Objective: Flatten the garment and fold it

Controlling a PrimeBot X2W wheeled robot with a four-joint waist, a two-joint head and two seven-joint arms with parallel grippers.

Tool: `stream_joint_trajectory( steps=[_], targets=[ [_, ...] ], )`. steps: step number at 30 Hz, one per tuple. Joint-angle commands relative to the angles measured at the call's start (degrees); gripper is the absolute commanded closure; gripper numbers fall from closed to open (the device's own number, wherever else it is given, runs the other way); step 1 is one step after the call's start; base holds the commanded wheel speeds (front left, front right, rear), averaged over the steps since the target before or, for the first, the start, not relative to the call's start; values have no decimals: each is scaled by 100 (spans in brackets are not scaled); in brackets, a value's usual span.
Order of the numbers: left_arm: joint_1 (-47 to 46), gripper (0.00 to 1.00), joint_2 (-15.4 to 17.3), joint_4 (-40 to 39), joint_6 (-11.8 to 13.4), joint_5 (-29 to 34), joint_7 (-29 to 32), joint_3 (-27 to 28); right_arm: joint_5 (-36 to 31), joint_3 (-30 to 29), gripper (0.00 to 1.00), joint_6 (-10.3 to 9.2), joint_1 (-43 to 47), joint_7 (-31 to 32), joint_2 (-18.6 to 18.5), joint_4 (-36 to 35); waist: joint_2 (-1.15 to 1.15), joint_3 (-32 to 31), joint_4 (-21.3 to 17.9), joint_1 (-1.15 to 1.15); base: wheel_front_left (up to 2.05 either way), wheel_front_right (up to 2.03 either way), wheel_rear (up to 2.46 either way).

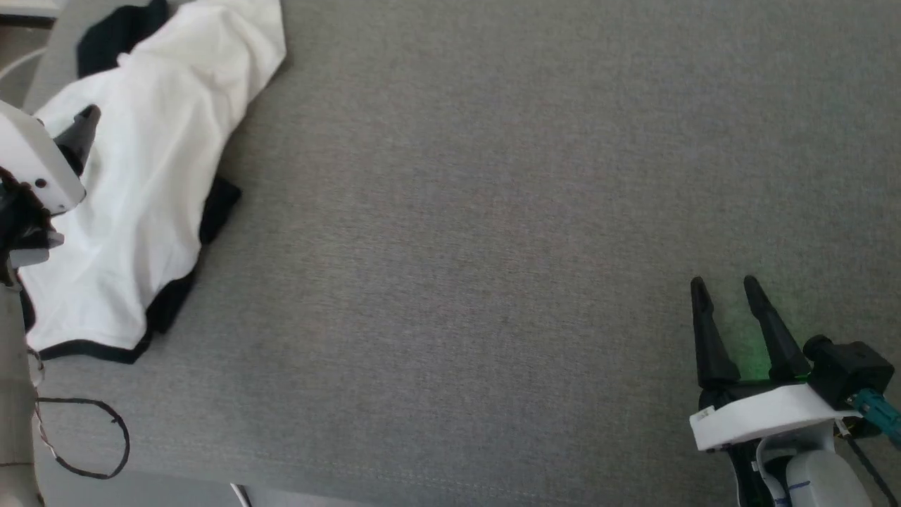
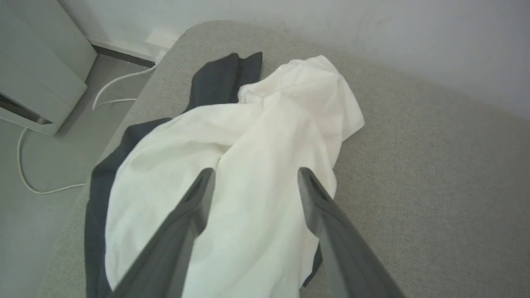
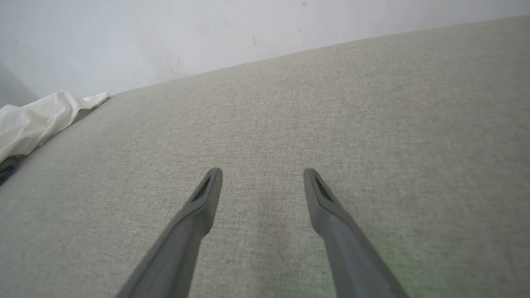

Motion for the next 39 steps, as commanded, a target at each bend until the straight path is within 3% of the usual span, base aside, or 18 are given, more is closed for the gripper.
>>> stream_joint_trajectory(
  steps=[1, 12, 22, 27, 28, 29, 39],
  targets=[
    [-68, 0, -2, 90, 42, -49, 138, 4, -46, -22, 0, -4, -91, -27, 8, -72, 0, 303, -240, -1, 0, 0, 0],
    [-1, 0, -92, 315, 252, -495, 1247, 52, -192, -172, 0, -4, -127, 6, 8, -678, 0, 656, -419, -1, 0, 0, 0],
    [220, 0, 64, 352, 532, -297, 1049, 62, -225, -277, 0, -4, -114, 125, 8, -996, 0, 820, -542, -1, 0, 0, 0],
    [260, 0, 114, 434, 527, -299, 943, 77, -238, -301, 0, -4, -131, 175, 8, -1063, 0, 846, -573, -1, 0, 0, 0],
    [255, 3, 127, 435, 496, -292, 873, 72, -237, -303, 0, -4, -142, 185, 8, -1070, 0, 845, -578, -1, 0, 0, 0],
    [248, 100, 130, 431, 466, -292, 780, 79, -237, -301, 0, -4, -149, 193, 8, -1074, 0, 841, -582, -1, 0, 0, 0],
    [206, 100, 189, 585, 230, -403, 350, 134, -179, -277, 0, -4, -129, 163, 8, -995, 0, 599, -551, -1, 0, 0, 0]
  ],
)
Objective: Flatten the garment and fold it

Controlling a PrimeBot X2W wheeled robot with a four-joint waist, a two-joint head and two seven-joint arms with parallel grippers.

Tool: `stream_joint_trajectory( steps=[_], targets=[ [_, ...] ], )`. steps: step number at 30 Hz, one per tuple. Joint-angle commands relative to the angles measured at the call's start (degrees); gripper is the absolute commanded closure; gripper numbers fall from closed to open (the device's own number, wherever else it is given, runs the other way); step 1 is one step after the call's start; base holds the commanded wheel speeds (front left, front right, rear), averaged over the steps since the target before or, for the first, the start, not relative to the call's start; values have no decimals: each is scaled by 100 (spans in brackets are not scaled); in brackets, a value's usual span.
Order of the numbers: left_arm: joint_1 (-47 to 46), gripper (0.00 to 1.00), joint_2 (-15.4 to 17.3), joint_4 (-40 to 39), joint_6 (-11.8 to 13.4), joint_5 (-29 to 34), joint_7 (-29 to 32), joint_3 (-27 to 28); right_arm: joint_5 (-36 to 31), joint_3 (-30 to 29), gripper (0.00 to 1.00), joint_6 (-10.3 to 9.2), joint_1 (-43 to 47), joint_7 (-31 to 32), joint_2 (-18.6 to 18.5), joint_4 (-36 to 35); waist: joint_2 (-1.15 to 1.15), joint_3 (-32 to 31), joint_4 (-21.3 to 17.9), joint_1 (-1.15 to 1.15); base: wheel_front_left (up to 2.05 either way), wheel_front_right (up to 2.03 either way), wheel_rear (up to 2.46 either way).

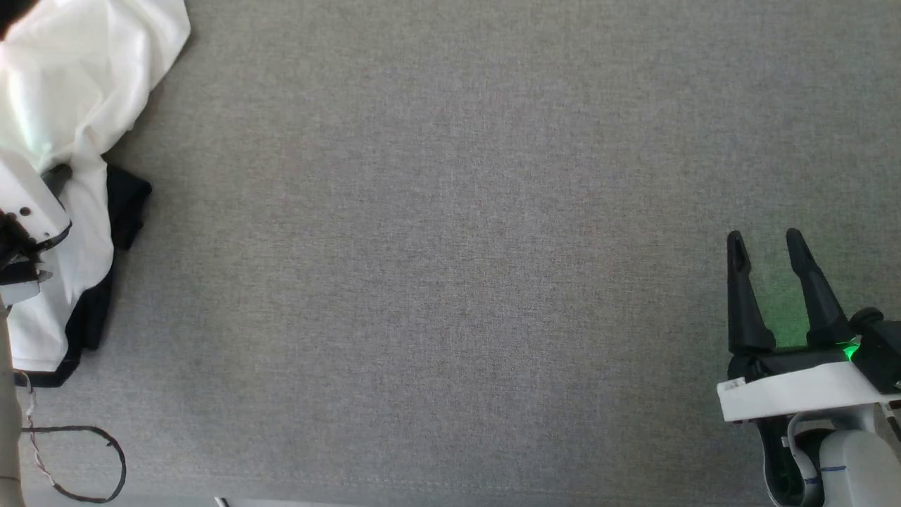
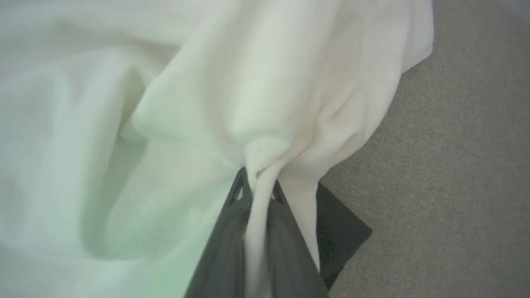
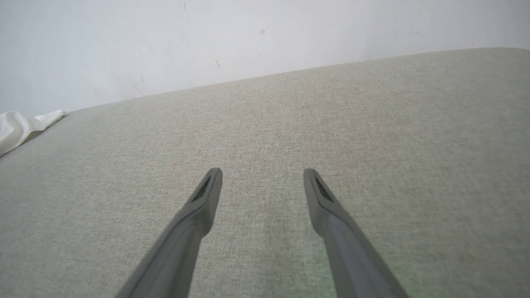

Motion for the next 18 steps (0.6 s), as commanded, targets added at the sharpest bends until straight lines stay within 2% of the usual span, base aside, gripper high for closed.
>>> stream_joint_trajectory(
  steps=[1, 18],
  targets=[
    [52, 100, 47, 4, -89, -52, -97, 3, 52, 18, 0, -4, -61, -48, 8, 40, 0, -122, 36, 0, 0, 0, 0],
    [-31, 100, 315, -655, -415, -38, -658, -305, 481, 120, 0, -4, 86, -214, 8, 475, 0, -1290, 101, 0, 0, 0, 0]
  ],
)
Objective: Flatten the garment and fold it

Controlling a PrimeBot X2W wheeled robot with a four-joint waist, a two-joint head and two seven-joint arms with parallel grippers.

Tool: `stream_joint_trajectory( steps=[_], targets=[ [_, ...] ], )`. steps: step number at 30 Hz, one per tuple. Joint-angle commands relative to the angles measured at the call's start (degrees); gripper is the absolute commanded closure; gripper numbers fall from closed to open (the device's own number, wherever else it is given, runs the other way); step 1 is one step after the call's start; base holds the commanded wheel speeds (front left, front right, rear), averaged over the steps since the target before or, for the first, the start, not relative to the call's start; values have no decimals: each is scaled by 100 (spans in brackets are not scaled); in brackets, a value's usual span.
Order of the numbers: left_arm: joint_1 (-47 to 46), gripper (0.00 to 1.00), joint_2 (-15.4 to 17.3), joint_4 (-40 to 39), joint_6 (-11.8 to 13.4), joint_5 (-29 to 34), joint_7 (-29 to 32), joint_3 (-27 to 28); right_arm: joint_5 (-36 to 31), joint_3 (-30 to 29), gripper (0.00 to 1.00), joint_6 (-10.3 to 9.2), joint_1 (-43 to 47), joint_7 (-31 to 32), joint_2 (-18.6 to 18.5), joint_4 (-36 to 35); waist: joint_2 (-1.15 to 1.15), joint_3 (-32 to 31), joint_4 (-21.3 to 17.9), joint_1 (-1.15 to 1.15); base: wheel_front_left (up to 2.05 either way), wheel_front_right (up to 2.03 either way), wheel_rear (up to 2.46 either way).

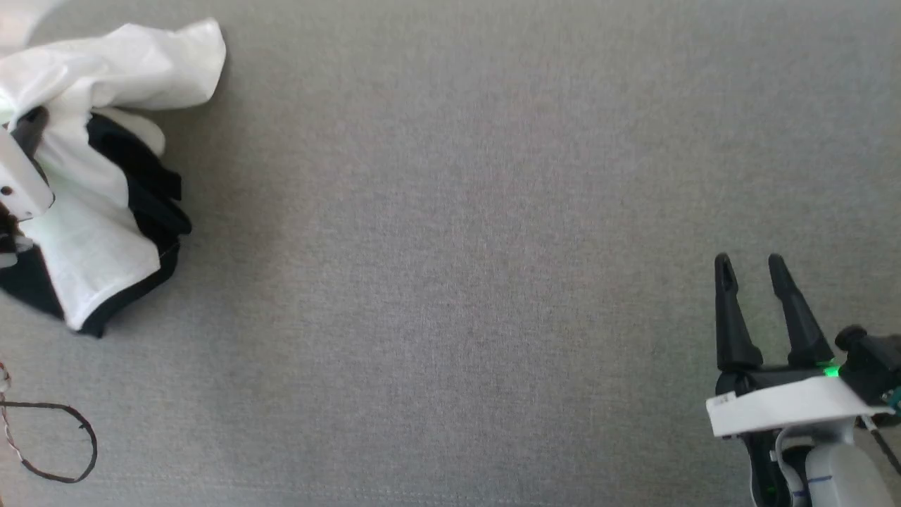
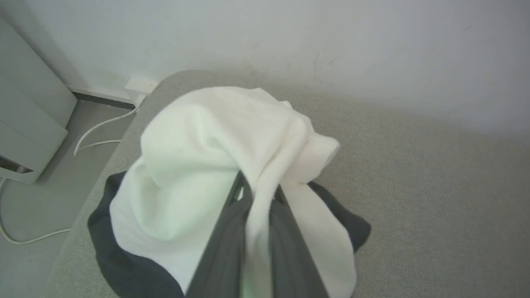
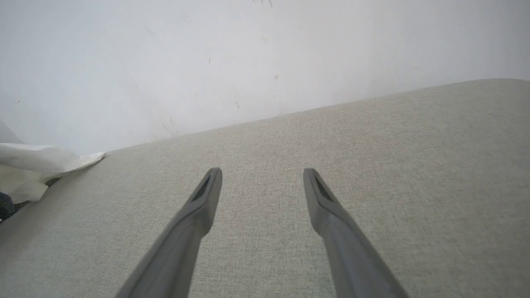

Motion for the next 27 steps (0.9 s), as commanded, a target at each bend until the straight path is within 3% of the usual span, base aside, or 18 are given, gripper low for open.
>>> stream_joint_trajectory(
  steps=[1, 11, 27],
  targets=[
    [-39, 100, 54, -79, -32, -3, -33, -38, 55, 1, 0, -4, 60, -43, 8, 43, 0, -399, 18, 1, 0, 0, 0],
    [-279, 100, 32, -867, -86, 61, -186, -641, 283, -119, 0, -4, 384, -52, 8, 31, 0, -1199, 17, 1, 0, 0, 0],
    [-598, 100, -871, -1954, -53, -21, -406, -1902, 351, -36, 0, -4, 704, -53, 8, -26, 0, -1794, -273, 1, 0, 0, 0]
  ],
)
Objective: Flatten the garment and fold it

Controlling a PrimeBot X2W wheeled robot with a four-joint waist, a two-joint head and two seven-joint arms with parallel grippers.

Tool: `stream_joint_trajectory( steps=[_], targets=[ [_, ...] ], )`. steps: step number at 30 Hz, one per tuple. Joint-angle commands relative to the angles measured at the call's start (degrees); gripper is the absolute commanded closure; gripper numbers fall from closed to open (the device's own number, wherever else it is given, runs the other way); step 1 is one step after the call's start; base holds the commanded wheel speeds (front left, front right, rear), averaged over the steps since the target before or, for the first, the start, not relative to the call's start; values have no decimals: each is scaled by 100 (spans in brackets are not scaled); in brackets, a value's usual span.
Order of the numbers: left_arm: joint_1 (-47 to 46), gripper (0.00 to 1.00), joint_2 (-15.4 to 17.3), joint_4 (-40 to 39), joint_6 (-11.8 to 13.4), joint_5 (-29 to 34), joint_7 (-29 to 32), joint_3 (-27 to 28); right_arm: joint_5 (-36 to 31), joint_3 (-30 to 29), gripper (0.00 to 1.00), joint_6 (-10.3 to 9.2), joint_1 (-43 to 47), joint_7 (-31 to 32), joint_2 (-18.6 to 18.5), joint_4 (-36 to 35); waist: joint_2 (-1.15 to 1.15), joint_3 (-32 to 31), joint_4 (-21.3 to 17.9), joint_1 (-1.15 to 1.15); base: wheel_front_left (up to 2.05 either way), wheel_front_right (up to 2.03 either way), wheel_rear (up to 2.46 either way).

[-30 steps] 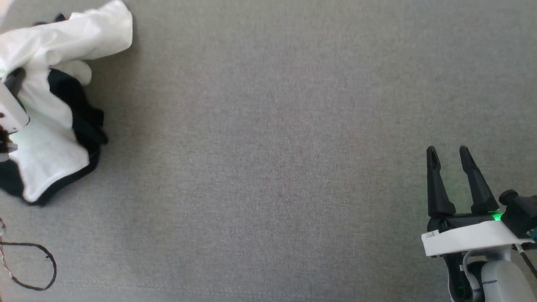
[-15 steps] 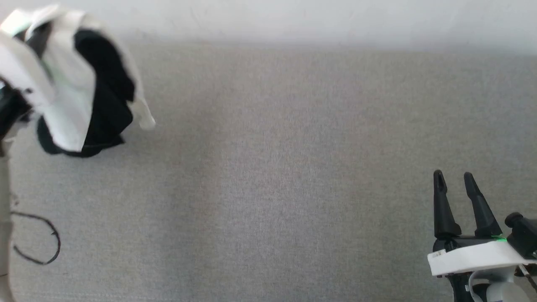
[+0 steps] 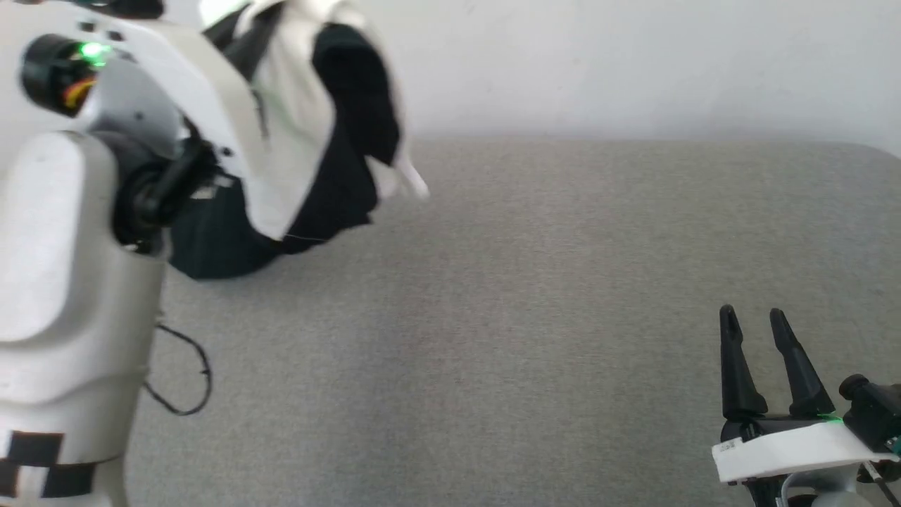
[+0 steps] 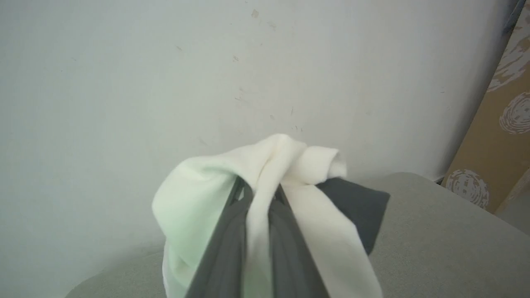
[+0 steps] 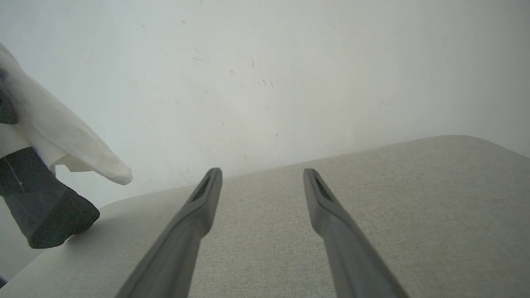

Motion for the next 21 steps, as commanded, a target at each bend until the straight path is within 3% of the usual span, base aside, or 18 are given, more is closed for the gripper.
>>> stream_joint_trajectory(
  steps=[1, 11, 21],
  targets=[
    [-111, 100, -108, -83, 16, -1, -61, -64, 12, 20, 0, -4, 70, -27, 8, -33, 0, -115, -170, 1, 0, 0, 0],
    [-63, 100, -699, -165, 93, 11, -232, -501, -10, 66, 0, -4, 107, -27, 8, -74, 0, -136, -699, 1, 0, 0, 0],
    [217, 100, -1425, 572, 189, 139, -892, -967, -40, 42, 0, -4, 58, -27, 8, -106, 0, 46, -1016, 1, 0, 0, 0]
  ],
)
